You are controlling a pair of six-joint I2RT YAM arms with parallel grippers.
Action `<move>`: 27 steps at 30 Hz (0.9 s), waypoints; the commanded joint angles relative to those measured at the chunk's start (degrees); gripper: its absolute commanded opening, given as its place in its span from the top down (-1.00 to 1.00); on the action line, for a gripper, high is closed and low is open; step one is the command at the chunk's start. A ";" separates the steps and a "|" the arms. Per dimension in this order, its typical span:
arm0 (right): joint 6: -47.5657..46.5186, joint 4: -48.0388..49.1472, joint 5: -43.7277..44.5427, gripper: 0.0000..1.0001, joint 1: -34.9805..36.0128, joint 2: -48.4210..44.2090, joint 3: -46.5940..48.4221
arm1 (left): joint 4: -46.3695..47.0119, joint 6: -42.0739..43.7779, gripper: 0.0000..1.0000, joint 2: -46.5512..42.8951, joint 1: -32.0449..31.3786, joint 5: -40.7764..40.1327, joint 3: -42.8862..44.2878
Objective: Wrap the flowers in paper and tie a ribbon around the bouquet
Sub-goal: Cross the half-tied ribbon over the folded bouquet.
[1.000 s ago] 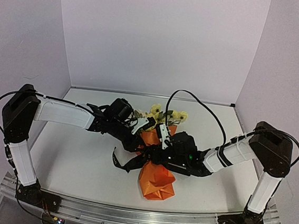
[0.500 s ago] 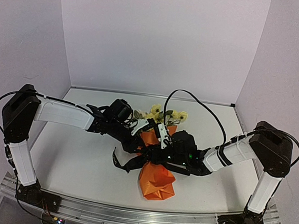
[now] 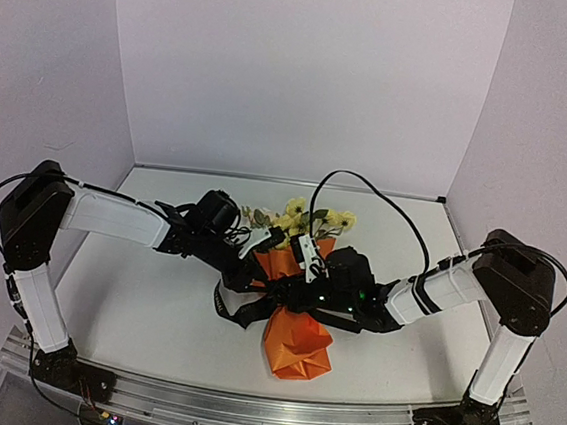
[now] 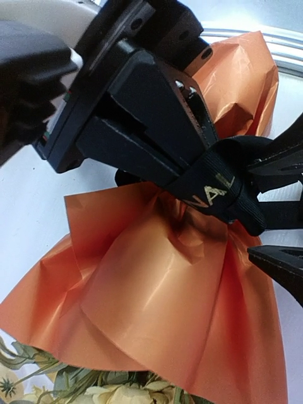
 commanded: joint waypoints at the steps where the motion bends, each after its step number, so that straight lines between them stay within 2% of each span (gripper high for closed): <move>1: -0.48 1.38 -1.26 1.00 -0.28 -1.90 0.81 | 2.73 0.92 0.19 -4.09 1.08 1.84 -0.53; 16: -0.73 1.38 -1.94 1.00 -0.27 -1.51 1.21 | 1.59 4.47 0.32 -2.98 2.08 2.28 -0.40; 27: -0.82 1.44 -2.80 1.00 -0.32 -1.30 1.79 | 0.35 6.48 0.32 0.00 2.07 4.66 1.54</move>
